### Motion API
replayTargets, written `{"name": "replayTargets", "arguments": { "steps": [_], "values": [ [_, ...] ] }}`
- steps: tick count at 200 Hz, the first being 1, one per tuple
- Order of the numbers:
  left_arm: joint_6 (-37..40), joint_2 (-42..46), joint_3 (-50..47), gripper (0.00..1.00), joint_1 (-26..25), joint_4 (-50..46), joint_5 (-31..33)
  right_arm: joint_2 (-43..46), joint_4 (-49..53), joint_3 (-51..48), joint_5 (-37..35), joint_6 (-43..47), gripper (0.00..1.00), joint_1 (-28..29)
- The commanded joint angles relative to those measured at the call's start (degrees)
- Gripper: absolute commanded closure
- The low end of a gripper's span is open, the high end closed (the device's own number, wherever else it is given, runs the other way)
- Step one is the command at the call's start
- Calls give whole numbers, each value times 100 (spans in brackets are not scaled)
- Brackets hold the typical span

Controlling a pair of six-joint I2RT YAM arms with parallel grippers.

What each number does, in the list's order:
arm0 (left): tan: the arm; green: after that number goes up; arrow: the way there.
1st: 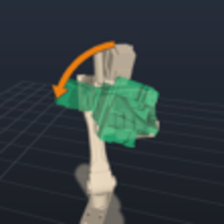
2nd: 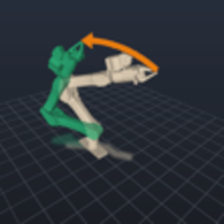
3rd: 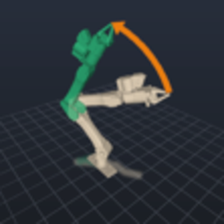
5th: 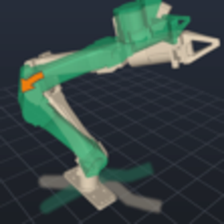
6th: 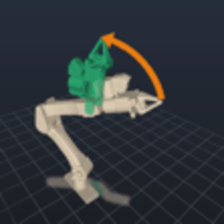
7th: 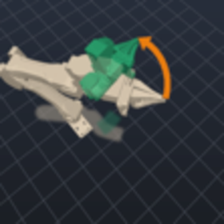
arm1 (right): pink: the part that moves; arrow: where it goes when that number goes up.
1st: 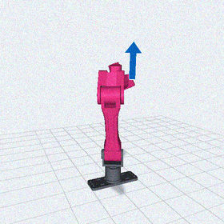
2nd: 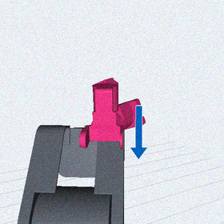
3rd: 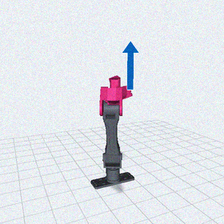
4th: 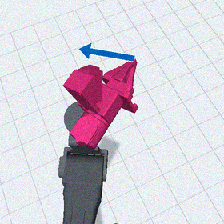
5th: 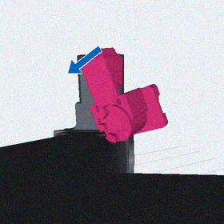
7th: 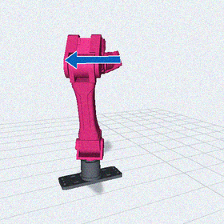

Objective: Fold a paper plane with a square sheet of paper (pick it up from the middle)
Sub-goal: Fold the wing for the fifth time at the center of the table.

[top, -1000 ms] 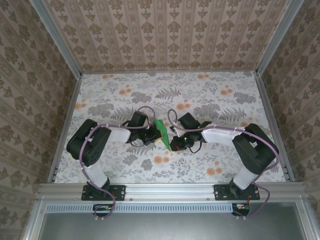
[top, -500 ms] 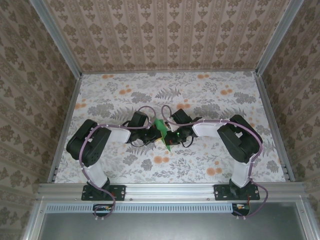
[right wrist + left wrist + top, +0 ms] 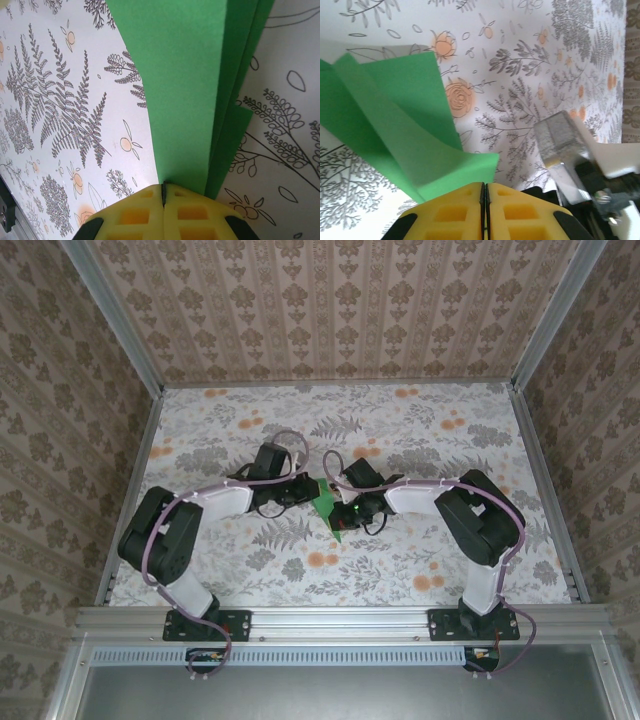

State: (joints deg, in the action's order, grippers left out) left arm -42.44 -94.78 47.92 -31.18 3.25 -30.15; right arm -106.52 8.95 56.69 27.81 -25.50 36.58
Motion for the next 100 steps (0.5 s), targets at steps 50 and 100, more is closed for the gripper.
{"name": "replayTargets", "arguments": {
  "steps": [50, 100],
  "values": [
    [422, -513, 300, 88, 198, -124, -165, -110, 318, -120, -220, -1, 100, -27],
    [369, -764, 323, 89, 314, 38, -137, -117, 331, -125, -202, 15, 100, -27]
  ]
}}
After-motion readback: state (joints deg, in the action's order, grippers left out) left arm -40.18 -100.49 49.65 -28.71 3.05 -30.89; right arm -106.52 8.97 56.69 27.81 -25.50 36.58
